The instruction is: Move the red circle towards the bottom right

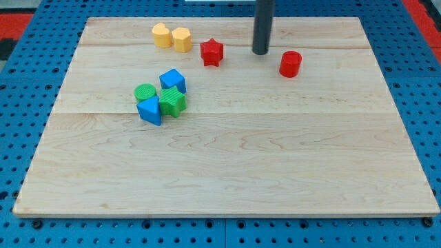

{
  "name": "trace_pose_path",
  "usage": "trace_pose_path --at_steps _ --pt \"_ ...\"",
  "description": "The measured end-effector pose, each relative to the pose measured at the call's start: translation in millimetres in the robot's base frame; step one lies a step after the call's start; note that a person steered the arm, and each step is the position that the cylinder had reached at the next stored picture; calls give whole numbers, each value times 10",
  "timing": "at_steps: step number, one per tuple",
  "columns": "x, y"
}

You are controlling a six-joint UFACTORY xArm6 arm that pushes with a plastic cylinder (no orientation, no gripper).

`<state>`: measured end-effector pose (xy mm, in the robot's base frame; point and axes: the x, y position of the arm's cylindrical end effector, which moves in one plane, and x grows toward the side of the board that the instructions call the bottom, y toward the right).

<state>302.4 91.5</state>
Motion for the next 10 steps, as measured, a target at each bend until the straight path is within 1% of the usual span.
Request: trace_pose_path --at_steps 1,2,3,4,5,6,7,9,10 --pt "252 301" --pt "663 641" --pt "797 792" --pt "663 515" --pt "650 995" --pt "629 1155" --pt "1159 1441" --pt "2403 1455" --pt "1874 1116"
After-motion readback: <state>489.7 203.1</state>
